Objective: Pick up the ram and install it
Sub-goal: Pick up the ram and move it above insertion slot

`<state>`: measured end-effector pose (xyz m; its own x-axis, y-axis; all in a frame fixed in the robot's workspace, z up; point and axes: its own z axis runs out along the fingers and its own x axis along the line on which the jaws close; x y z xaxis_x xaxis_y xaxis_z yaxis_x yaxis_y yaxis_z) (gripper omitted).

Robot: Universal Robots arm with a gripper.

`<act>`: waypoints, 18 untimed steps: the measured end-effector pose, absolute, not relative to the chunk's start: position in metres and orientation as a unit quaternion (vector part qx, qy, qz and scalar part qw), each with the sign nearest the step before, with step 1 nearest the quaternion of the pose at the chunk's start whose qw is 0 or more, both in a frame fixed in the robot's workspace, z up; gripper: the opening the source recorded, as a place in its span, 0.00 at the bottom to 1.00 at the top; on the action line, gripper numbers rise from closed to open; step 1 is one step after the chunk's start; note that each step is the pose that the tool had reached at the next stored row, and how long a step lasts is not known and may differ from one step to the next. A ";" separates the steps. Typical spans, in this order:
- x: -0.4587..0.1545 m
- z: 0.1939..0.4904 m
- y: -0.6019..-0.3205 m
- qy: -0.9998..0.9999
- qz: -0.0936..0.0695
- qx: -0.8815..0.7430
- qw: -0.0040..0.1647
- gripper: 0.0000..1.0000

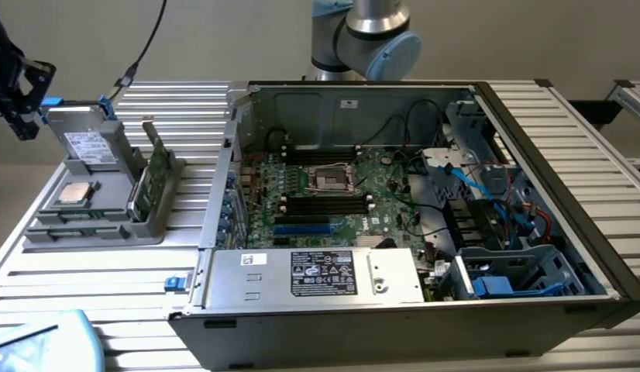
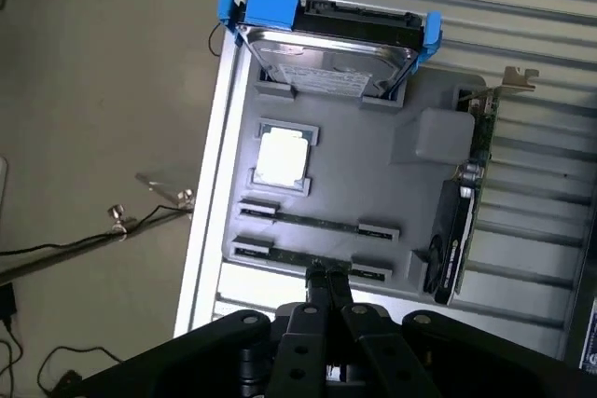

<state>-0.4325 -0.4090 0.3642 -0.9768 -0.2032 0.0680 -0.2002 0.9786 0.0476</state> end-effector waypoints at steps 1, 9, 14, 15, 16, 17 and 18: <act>-0.432 0.364 -0.409 -0.993 -0.020 0.110 0.036 0.11; -0.433 0.364 -0.409 -0.982 -0.017 0.182 0.038 0.11; -0.433 0.364 -0.409 -0.973 -0.015 0.227 0.039 0.11; -0.433 0.364 -0.409 -0.971 -0.015 0.236 0.039 0.11; -0.433 0.364 -0.409 -0.969 -0.015 0.244 0.039 0.11; -0.433 0.364 -0.409 -0.966 -0.014 0.254 0.039 0.11; -0.433 0.363 -0.409 -0.964 -0.014 0.262 0.039 0.11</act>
<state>-0.4325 -0.4090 0.3635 -0.8600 -0.5057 0.0679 -0.5035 0.8627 0.0476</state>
